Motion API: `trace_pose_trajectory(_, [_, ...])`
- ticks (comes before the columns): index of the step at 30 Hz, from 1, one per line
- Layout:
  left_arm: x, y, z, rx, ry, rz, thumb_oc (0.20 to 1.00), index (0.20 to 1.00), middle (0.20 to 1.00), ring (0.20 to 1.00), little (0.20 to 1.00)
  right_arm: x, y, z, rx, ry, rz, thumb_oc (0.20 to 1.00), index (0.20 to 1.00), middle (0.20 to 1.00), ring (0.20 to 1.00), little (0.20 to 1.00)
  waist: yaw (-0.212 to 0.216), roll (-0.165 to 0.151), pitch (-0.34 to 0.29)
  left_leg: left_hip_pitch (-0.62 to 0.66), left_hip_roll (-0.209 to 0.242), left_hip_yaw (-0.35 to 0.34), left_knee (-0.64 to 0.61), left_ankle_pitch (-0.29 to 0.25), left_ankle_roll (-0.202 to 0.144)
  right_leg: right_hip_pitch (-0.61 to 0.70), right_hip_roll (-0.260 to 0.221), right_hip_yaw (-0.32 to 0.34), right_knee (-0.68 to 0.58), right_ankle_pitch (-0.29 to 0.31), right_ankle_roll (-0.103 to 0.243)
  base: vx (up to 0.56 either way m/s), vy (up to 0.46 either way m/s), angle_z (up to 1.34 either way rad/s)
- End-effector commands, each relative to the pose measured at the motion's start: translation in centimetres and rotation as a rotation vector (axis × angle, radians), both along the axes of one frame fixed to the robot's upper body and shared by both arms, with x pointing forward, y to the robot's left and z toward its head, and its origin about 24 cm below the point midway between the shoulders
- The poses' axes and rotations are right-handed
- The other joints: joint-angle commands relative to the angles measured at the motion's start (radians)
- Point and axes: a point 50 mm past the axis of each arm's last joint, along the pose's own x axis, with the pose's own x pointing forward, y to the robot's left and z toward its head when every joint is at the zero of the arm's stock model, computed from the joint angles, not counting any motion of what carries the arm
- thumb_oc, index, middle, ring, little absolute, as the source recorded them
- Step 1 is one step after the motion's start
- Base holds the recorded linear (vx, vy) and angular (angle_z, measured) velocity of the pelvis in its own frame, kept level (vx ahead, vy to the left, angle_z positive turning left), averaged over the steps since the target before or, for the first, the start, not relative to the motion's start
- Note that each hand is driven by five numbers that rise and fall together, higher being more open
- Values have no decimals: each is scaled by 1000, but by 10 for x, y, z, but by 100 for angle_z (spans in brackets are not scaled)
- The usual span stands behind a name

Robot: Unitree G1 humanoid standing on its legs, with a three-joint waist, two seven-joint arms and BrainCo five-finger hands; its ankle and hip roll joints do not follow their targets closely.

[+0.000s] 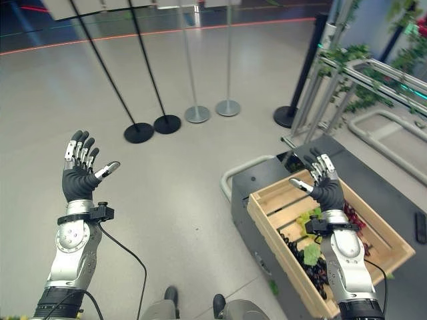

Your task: Pick up the fruits from the basket on one side to the basket on the other side

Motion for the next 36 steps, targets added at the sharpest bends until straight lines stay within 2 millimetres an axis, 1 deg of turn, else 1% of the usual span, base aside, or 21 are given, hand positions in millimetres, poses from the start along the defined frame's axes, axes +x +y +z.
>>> trace_pose_trajectory(1, [-4,6,29,67,-155,15,1000,1000,1000,1000,1000,7,4,32,-49,-157,39,1000,1000,1000,1000,1000,-6,-17,-15,5,0,-23,33,80,-27,12,-77,1,36,-96,150,21,153,-130])
trace_pose_trajectory(3, [-5,6,28,67,-150,11,1000,1000,1000,1000,1000,7,2,30,-47,-148,37,1000,1000,1000,1000,1000,-11,-13,-21,26,-1,-15,19,62,-18,9,-78,12,42,-98,154,59,250,-112])
trace_pose_trajectory(4, [-7,6,25,57,-145,8,1000,1000,1000,1000,1000,1,-5,25,-41,-129,8,1000,1000,1000,1000,1000,-52,-8,-34,53,17,54,-11,49,-12,3,-95,14,45,-96,169,80,278,-76])
trace_pose_trajectory(5, [-7,6,25,57,-144,7,1000,1000,1000,1000,1000,0,-5,25,-41,-128,8,1000,1000,1000,1000,1000,-48,-9,-35,58,17,58,-16,50,-12,4,-95,17,45,-96,170,74,317,-61])
trace_pose_trajectory(10, [-5,11,29,100,-142,22,1000,1000,1000,1000,1000,-2,-4,15,-9,-94,-18,1000,1000,1000,1000,1000,-90,-37,-52,96,-16,215,16,-34,51,-35,-185,109,82,-80,262,25,361,-54])
trace_pose_trajectory(14, [-3,9,29,133,-130,10,1000,1000,1000,1000,1000,-4,-5,11,-14,-78,-31,1000,1000,1000,1000,1000,-98,-56,-46,114,-43,289,22,-62,85,-67,-222,151,111,-66,303,-52,304,-79])
trace_pose_trajectory(15, [0,5,31,170,-125,-8,1000,1000,1000,1000,1000,-4,-4,12,-8,-87,-35,1000,1000,1000,1000,1000,-111,-65,-33,116,-64,315,28,-80,100,-89,-252,158,120,-44,324,-78,185,-49])
trace_pose_trajectory(16, [0,5,31,171,-127,-8,1000,1000,1000,1000,1000,-3,-4,13,-8,-88,-34,1000,1000,1000,1000,1000,-108,-65,-34,113,-63,318,26,-73,99,-93,-251,162,116,-36,324,-181,353,-70])
trace_pose_trajectory(17, [2,1,33,178,-132,-27,1000,1000,1000,1000,1000,-3,-3,14,-19,-94,-34,1000,1000,1000,1000,1000,-123,-73,-21,115,-80,357,26,-89,109,-115,-285,163,86,19,344,-133,168,-56])
trace_pose_trajectory(18, [2,1,33,178,-133,-26,1000,1000,1000,1000,1000,-3,-3,14,-18,-94,-34,1000,1000,1000,1000,1000,-120,-73,-23,112,-79,361,23,-82,108,-119,-284,167,80,29,345,-259,301,-80])
trace_pose_trajectory(19, [2,0,35,172,-142,-33,1000,1000,1000,1000,1000,0,1,16,-14,-107,-23,1000,1000,1000,1000,1000,-107,-75,3,117,-72,415,23,-96,108,-178,-322,62,53,72,337,-217,163,-69])
trace_pose_trajectory(20, [2,0,36,180,-143,-37,1000,1000,1000,1000,1000,0,3,17,-10,-115,-18,1000,1000,1000,1000,1000,-91,-63,12,111,-54,438,22,-91,104,-205,-360,-44,61,68,319,-213,160,-134])
trace_pose_trajectory(21, [2,0,36,180,-144,-37,1000,1000,1000,1000,1000,0,3,17,-10,-116,-18,1000,1000,1000,1000,1000,-94,-63,8,104,-54,435,20,-85,104,-208,-360,-47,56,74,318,-143,117,-138])
trace_pose_trajectory(22, [2,-1,37,190,-145,-39,1000,1000,1000,1000,1000,1,5,18,-14,-119,-13,1000,1000,1000,1000,1000,-75,-51,18,112,-40,470,22,-89,101,-225,-415,-196,98,64,295,-192,205,-145])
trace_pose_trajectory(23, [1,-1,37,179,-147,-34,1000,1000,1000,1000,1000,2,7,18,-19,-115,-11,1000,1000,1000,1000,1000,-77,-38,21,108,-32,489,29,-82,111,-210,-453,-292,202,31,275,-190,209,-80])
trace_pose_trajectory(24, [1,0,38,179,-148,-34,1000,1000,1000,1000,1000,2,7,18,-19,-115,-10,1000,1000,1000,1000,1000,-78,-39,20,106,-33,490,28,-78,112,-213,-453,-291,200,34,274,-134,174,-75])
trace_pose_trajectory(26, [0,3,38,175,-151,-15,1000,1000,1000,1000,1000,7,11,20,-36,-119,6,1000,1000,1000,1000,1000,-59,-40,5,129,-27,562,10,-84,124,-169,-426,-337,311,-32,266,-69,90,-78])
trace_pose_trajectory(27, [0,3,38,175,-151,-15,1000,1000,1000,1000,1000,7,11,20,-36,-118,6,1000,1000,1000,1000,1000,-58,-41,6,131,-27,564,9,-84,124,-168,-426,-336,312,-33,266,-71,-33,-102])
trace_pose_trajectory(28, [-2,5,38,171,-151,-4,1000,1000,1000,1000,1000,10,12,20,-19,-116,10,1000,1000,1000,1000,1000,-33,-57,-26,133,-26,616,7,-86,117,-92,-430,-404,215,-45,263,-16,-71,-111])
trace_pose_trajectory(34, [-8,12,29,132,-128,27,1000,1000,1000,1000,1000,12,10,20,-39,-102,14,1000,1000,1000,1000,1000,-21,-56,-66,163,20,660,-14,-61,90,-52,-370,-375,56,-19,273,55,-162,-80])
trace_pose_trajectory(36, [-7,10,25,127,-105,15,1000,1000,1000,1000,1000,9,4,19,-35,-95,1,1000,1000,1000,1000,1000,-31,-57,-76,175,31,643,-30,-40,77,-39,-330,-352,33,-30,257,84,-227,-36])
